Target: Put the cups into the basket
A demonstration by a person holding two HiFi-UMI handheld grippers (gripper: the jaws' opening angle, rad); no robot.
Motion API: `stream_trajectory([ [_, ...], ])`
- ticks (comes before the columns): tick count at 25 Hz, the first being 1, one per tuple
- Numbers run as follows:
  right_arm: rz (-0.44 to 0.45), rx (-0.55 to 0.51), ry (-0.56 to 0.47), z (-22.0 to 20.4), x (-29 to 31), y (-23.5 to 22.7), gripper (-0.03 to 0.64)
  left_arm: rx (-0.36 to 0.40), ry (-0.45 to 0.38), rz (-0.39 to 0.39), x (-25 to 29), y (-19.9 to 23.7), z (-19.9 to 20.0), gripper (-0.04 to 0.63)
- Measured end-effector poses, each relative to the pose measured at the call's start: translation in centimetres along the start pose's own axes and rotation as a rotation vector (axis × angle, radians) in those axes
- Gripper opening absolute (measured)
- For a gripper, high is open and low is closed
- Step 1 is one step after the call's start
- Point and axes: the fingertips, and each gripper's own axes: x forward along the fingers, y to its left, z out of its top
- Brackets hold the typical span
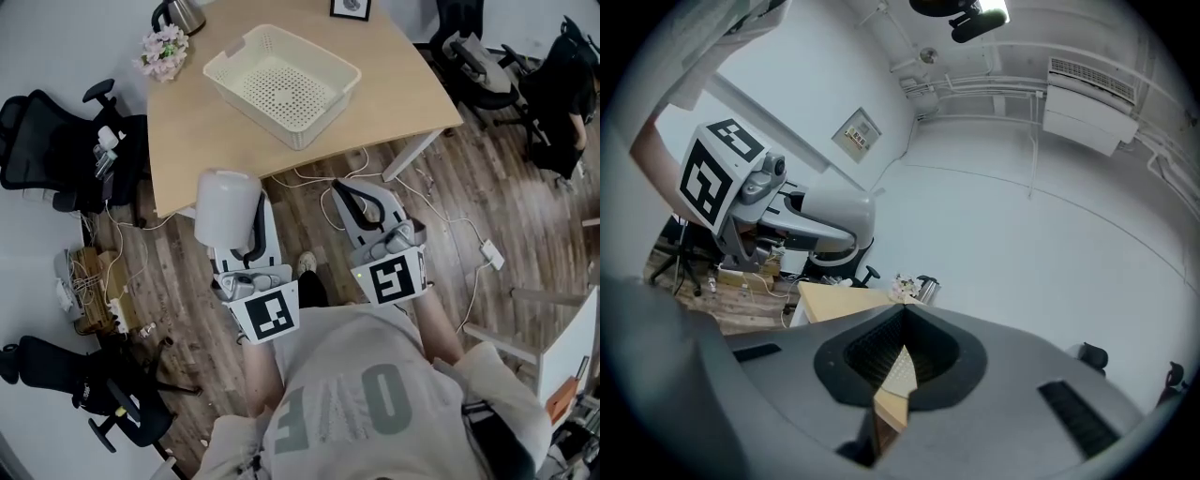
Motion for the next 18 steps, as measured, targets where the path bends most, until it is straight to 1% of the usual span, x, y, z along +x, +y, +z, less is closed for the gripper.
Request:
stream_trajectory([
  [4,-0.016,0.003,0.019,0.6,4.0,-1.2,-0.002,0.011,-0.017,-0.016,3.1,3.1,-0.9,0.052],
  [7,-0.021,0.002,0.027,1.1,6.7,-1.5,-0.002,-0.010,-0.033,-0.027,5.0,5.2,-1.8,0.052],
  [9,-0.031,0.004,0.038,1.1,8.3,-1.6,-0.002,-0.014,-0.035,-0.048,6.2,6.1,-2.5,0.052],
  [14,-0.081,-0.007,0.064,1.0,11.1,-2.5,-0.002,0.016,-0.053,-0.105,9.2,6.9,-3.6,0.052],
  [18,-0.084,-0.004,0.072,0.4,11.8,-3.8,-0.002,0.011,-0.062,-0.135,10.9,6.3,-3.5,0.052],
])
